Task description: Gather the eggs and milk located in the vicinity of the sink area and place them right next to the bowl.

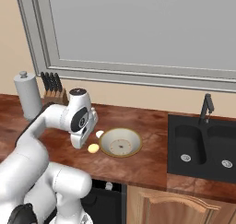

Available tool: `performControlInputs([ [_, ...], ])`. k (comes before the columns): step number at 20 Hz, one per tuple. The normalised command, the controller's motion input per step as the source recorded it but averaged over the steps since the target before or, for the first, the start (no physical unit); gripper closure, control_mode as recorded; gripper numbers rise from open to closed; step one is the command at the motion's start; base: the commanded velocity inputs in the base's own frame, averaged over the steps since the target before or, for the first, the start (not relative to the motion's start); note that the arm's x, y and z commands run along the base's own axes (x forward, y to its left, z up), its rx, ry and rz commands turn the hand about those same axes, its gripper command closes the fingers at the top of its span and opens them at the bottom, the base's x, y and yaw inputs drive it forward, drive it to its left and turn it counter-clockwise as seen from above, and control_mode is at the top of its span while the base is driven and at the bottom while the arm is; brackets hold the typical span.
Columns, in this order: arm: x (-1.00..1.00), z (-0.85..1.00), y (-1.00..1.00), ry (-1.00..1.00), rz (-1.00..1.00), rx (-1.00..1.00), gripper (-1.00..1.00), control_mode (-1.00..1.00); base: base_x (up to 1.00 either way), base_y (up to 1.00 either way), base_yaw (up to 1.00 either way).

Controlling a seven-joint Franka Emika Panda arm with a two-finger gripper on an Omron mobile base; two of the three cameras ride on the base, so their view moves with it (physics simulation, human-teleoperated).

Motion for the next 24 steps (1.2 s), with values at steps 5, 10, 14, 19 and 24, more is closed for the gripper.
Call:
performControlInputs([
  [5, -0.49, 0.21, 0.0, 0.0, 0.44, 0.0, -1.0, -1.0, 0.0, 0.0, 0.0],
  [10, -0.34, 0.29, 0.09, 0.0, 0.57, -0.07, -1.0, -1.0, 0.0, 0.0, 0.0],
  [14, -0.19, 0.45, 0.21, 0.0, 0.6, -0.11, -1.0, -1.0, 0.0, 0.0, 0.0],
  [19, -0.32, 0.46, 0.23, -0.06, 0.53, -0.15, -1.0, -1.0, 0.0, 0.0, 0.0],
  [24, -0.37, 0.47, 0.01, -0.33, 0.34, -0.06, -1.0, -1.0, 0.0, 0.0, 0.0],
])
